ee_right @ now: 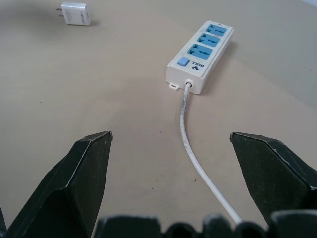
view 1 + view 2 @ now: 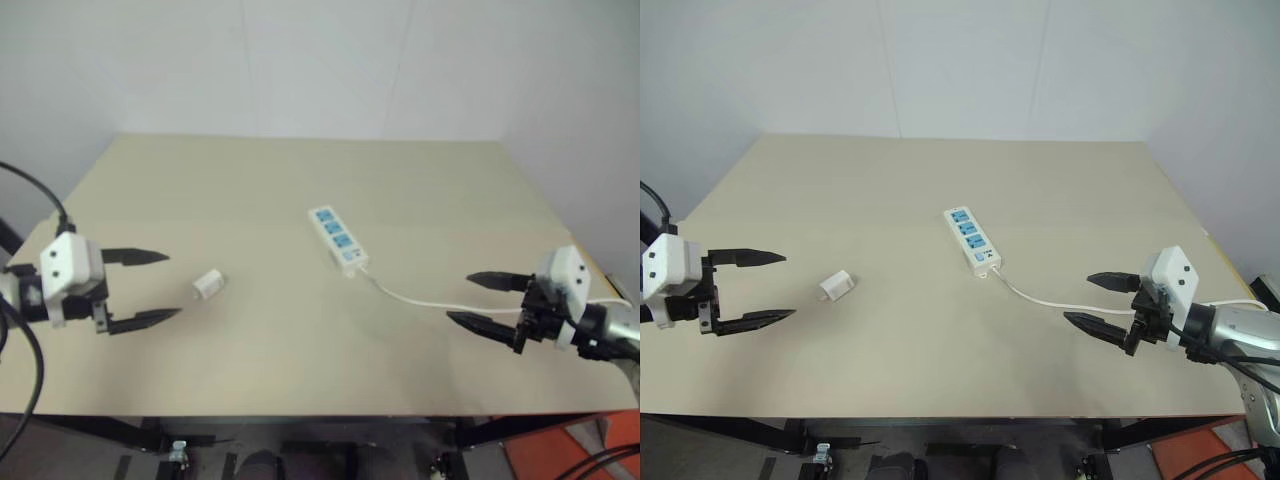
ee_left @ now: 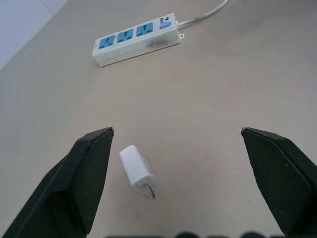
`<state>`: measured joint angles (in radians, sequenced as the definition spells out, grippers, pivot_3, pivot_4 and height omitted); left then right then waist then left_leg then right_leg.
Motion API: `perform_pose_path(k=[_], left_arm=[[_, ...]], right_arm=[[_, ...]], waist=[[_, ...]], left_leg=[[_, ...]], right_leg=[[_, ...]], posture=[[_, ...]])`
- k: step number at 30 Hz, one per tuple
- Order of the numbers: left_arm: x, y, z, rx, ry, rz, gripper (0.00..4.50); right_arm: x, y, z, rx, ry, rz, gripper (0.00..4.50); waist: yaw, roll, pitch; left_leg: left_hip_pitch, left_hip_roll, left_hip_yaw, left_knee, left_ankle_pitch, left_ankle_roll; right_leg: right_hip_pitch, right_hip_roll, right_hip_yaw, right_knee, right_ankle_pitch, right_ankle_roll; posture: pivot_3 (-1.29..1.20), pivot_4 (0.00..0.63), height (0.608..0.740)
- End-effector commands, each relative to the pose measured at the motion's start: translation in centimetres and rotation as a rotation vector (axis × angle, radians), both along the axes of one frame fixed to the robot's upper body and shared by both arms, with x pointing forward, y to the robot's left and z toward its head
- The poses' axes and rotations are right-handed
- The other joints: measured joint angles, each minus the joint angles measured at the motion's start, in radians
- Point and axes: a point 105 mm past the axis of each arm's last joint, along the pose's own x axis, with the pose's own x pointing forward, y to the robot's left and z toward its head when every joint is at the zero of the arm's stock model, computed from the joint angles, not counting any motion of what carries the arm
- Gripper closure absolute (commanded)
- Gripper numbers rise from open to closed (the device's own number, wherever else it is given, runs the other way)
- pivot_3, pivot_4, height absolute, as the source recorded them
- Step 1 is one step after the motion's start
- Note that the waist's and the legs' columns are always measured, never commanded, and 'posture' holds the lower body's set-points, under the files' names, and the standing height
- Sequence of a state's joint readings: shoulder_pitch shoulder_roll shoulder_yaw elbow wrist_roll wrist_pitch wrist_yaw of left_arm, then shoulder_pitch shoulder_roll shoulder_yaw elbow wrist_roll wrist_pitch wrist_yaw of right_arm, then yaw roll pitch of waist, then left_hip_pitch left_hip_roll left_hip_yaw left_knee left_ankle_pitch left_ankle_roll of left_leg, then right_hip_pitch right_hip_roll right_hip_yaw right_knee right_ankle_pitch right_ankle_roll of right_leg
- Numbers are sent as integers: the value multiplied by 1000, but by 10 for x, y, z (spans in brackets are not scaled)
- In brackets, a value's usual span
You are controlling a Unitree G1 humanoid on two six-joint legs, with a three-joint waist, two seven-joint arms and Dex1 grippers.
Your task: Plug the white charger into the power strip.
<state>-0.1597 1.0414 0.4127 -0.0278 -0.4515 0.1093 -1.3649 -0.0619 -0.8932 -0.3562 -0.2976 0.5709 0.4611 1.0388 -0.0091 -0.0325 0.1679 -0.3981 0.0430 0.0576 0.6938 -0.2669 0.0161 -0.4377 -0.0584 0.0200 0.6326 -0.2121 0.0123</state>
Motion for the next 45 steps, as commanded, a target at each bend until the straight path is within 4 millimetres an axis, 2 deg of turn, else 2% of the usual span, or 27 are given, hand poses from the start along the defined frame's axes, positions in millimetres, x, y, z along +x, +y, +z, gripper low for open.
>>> perform_pose_path(k=[1,9,14,19,25,28,32,37,41,45], left_arm=[[1,-2,10,-2,-51,-14,0],[2,-3,10,-6,-52,-19,0],[3,-3,10,-8,-54,-22,0],[7,-5,10,-10,-57,-33,0],[8,-7,11,-10,-58,-43,0],[8,-7,11,-10,-57,-44,0],[6,-7,11,-8,-59,-40,0],[5,-6,13,-6,-64,-33,0],[3,-5,11,-5,-61,-19,0],[2,-6,10,-6,-59,-16,0]], right_arm=[[0,2,9,-9,-52,8,28],[1,2,10,-12,-59,0,28],[8,8,12,24,-84,-12,28],[57,36,5,66,-190,-122,28],[124,67,1,210,-264,-351,28],[148,84,-3,263,-270,-430,28],[169,102,-7,322,-271,-503,28],[179,119,-19,350,-251,-528,28],[172,140,-31,363,-224,-479,28],[166,150,-35,384,-216,-447,28]], waist=[[0,0,0],[0,0,0],[-2,0,0],[-12,-1,-1],[-12,-1,0],[-10,0,0],[-11,0,0],[-14,0,0],[-26,0,0],[-35,0,0]], left_leg=[[0,0,0,0,0,0],[0,0,0,0,0,0],[0,0,0,0,0,0],[3,1,2,0,0,0],[3,0,4,0,0,0],[1,0,4,0,0,0],[1,0,4,0,0,0],[0,1,4,0,0,0],[0,1,4,0,0,0],[1,1,4,0,0,0]], right_leg=[[0,0,0,0,0,0],[0,0,0,0,0,0],[0,0,0,0,0,0],[1,2,2,1,1,-1],[-2,2,5,7,1,-2],[-5,2,5,8,1,-2],[-5,1,4,8,1,-2],[-5,1,4,9,1,-2],[-5,1,4,9,1,-2],[-5,1,4,10,1,-2]], posture=[[0,150,740],[0,150,740],[0,150,740],[0,150,740],[0,150,740],[0,150,740],[0,150,740],[0,150,740],[0,150,740],[0,150,740]])
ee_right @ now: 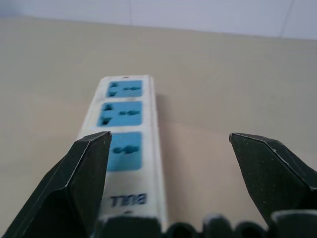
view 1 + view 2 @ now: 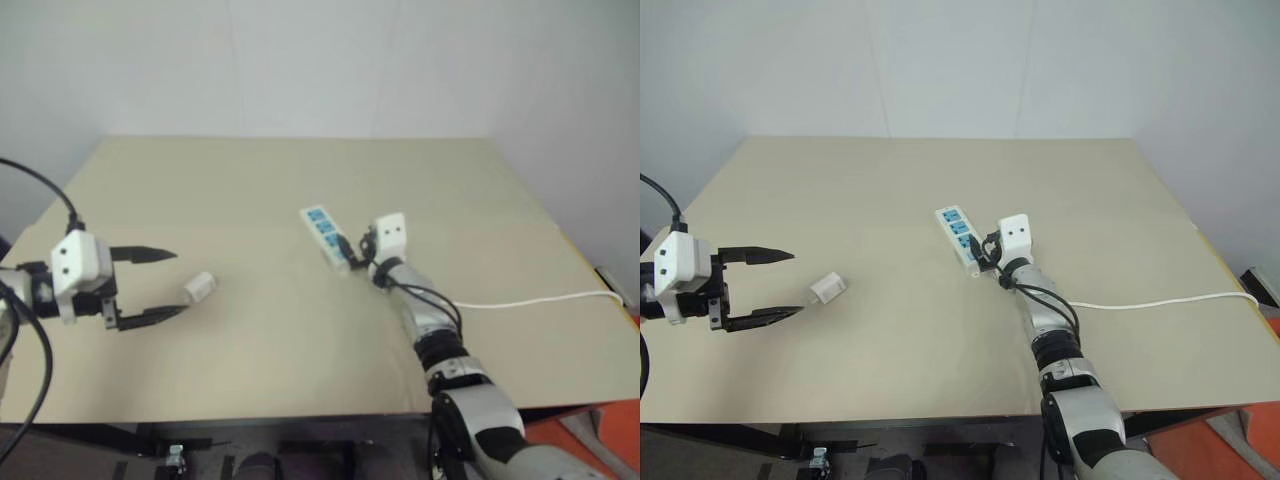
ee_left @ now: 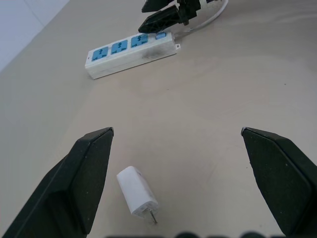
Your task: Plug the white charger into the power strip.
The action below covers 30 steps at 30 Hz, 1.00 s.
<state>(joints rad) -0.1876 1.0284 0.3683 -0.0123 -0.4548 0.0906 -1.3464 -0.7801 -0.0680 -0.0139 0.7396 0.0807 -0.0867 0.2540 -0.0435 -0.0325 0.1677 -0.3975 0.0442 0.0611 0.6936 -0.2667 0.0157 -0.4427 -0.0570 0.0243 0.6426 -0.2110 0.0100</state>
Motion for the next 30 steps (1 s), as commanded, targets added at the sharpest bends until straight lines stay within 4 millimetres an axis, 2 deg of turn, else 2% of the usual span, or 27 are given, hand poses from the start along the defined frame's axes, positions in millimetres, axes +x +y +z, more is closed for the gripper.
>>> perform_pose_path(k=[1,12,24,29,30], left_arm=[[-3,0,13,9,-52,0,0],[-1,-1,13,7,-53,6,0],[-1,-3,15,9,-56,6,0],[-1,-3,16,10,-62,10,0],[0,-3,16,11,-63,11,0]], right_arm=[[-4,6,15,20,-73,24,28],[-15,31,-21,-14,24,96,28],[-8,33,-30,-48,71,59,28],[-6,31,-35,-50,91,43,1078],[-5,31,-35,-49,93,38,1083]], waist=[[-2,0,0],[-3,0,0],[-10,0,0],[-18,0,0],[-20,0,0]], left_leg=[[0,0,0,0,0,0],[1,0,0,0,0,0],[6,1,0,-1,0,0],[8,1,0,-1,0,0],[8,1,0,-1,0,0]], right_leg=[[0,0,0,0,0,0],[0,0,0,0,0,0],[3,0,1,0,0,0],[4,0,1,1,-1,-1],[4,0,1,1,-1,-1]], posture=[[0,150,740],[0,150,740],[0,150,740],[0,150,740],[0,150,740]])
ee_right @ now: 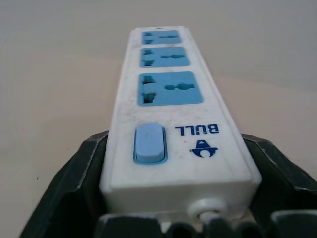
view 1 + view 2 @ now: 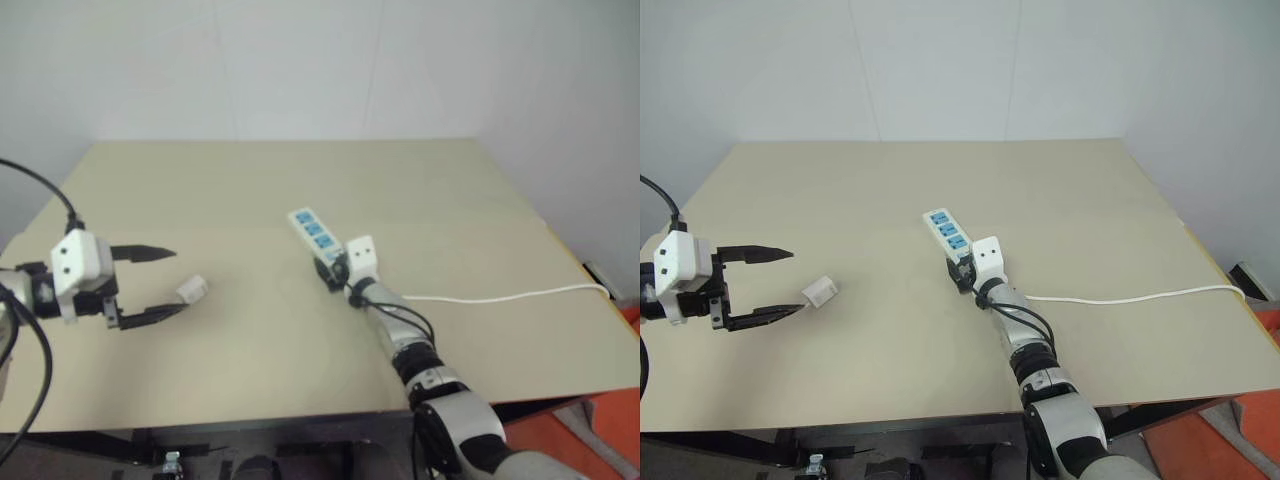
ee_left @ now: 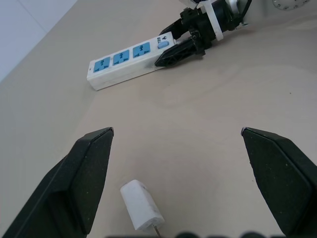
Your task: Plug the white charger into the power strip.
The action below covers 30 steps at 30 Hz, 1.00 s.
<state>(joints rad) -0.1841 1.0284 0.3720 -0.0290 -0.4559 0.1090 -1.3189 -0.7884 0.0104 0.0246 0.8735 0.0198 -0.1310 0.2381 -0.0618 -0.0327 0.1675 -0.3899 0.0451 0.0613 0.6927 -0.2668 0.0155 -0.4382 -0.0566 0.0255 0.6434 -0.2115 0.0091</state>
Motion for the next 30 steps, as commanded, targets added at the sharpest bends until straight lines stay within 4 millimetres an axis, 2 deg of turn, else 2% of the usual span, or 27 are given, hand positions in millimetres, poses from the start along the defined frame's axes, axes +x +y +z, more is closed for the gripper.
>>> perform_pose_path(k=[1,4,7,11,13,17,21,27,30], left_arm=[[-2,-3,14,19,-56,-9,0],[-2,-2,15,21,-58,-7,0],[-2,-2,16,22,-60,-8,0],[-1,-3,18,25,-62,-10,0],[1,-2,19,26,-64,-11,0],[2,-2,20,30,-66,-14,0],[3,-3,21,33,-67,-21,0],[3,-5,21,34,-65,-31,0],[2,-5,22,36,-64,-33,0]], right_arm=[[3,-4,-2,1,13,-28,1082],[7,-9,2,2,4,-59,1082],[8,-14,18,38,-73,-40,1082],[-8,-10,49,138,-236,139,1082],[-24,-6,55,153,-289,276,1082],[-65,1,46,90,-323,599,1082],[-96,1,27,-4,-254,855,1082],[-122,4,4,-122,-174,1072,1082],[-123,5,-4,-149,-154,1093,1082]], waist=[[-3,0,0],[-6,0,0],[-5,0,0],[0,0,0],[-1,0,0],[-4,0,0],[-5,0,0],[-4,0,1],[-2,0,1]], left_leg=[[0,0,0,0,0,0],[0,0,0,0,0,0],[1,0,0,0,0,0],[-1,0,0,-1,0,0],[-2,0,0,-3,0,0],[-2,0,-1,-5,0,0],[-1,0,0,-6,0,0],[3,1,2,-6,1,-1],[3,1,2,-6,1,-1]], right_leg=[[0,0,0,0,0,0],[0,0,1,1,0,0],[0,0,1,1,0,0],[-1,-1,1,-1,0,0],[-2,0,0,-1,0,0],[-2,0,0,-1,0,0],[-2,0,1,-2,0,0],[-1,1,2,0,-1,-1],[-2,2,2,0,-2,-2]], posture=[[0,150,740],[0,150,740],[0,150,740],[0,150,740],[0,150,740],[0,150,740],[0,150,740],[0,150,740],[0,150,740]])
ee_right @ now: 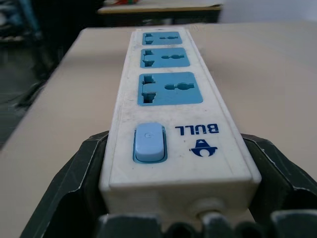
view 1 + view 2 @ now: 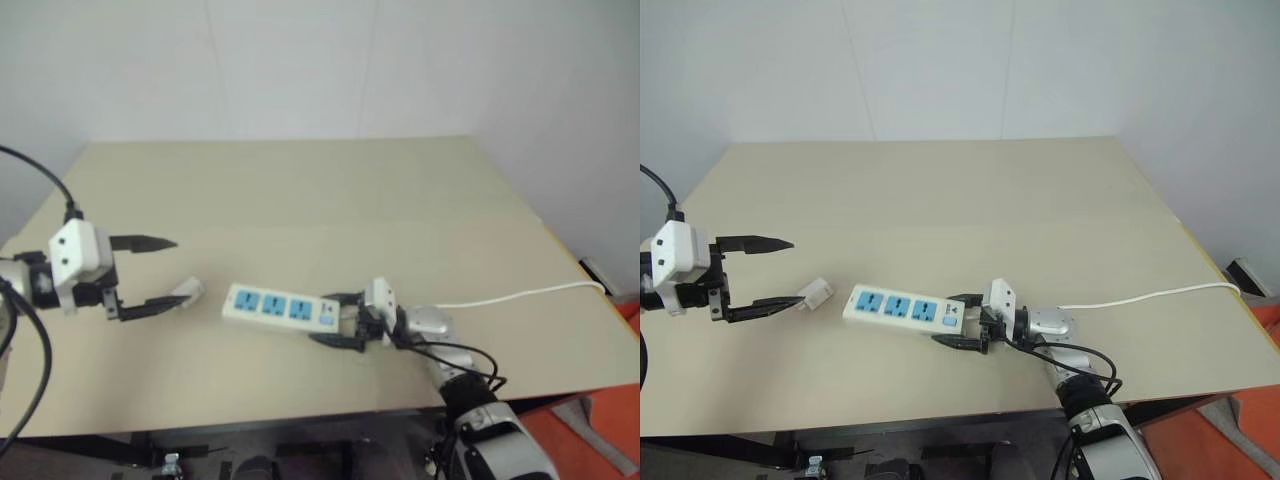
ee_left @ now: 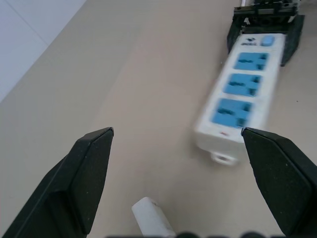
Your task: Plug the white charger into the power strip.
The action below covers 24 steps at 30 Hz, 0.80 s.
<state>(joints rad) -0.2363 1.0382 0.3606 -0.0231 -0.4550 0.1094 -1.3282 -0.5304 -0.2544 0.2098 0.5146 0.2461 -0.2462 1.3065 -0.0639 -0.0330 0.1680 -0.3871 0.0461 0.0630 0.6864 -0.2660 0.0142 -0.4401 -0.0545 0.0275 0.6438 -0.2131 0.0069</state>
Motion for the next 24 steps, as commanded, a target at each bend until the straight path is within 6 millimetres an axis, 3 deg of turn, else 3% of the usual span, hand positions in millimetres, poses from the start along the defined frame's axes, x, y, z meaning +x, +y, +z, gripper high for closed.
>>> perform_pose_path(k=[1,6,18,21,24], left_arm=[[-1,-1,11,25,-31,-13,0],[1,-3,11,30,-29,-8,0],[17,-3,13,142,-16,-36,0],[24,2,15,212,-6,-32,0],[44,17,15,496,-9,45,0]], right_arm=[[-3,8,3,2,-42,43,1082],[-1,11,-11,-60,-54,51,1082],[4,11,-18,-86,-50,51,1082],[4,11,-19,-87,-45,53,1082],[5,13,-20,-86,-40,47,1082]], waist=[[0,0,0],[2,0,0],[0,-1,-1],[-1,-2,-1],[0,-3,-2]], left_leg=[[0,0,0,0,0,0],[1,0,1,0,0,0],[5,0,3,0,0,0],[6,0,3,0,0,0],[6,0,3,0,0,0]], right_leg=[[0,0,0,0,0,0],[1,0,0,0,0,0],[3,1,3,2,0,-1],[3,1,3,2,0,-1],[3,2,4,2,0,-1]], posture=[[0,150,740],[0,150,740],[0,150,740],[0,150,740],[0,150,740]])
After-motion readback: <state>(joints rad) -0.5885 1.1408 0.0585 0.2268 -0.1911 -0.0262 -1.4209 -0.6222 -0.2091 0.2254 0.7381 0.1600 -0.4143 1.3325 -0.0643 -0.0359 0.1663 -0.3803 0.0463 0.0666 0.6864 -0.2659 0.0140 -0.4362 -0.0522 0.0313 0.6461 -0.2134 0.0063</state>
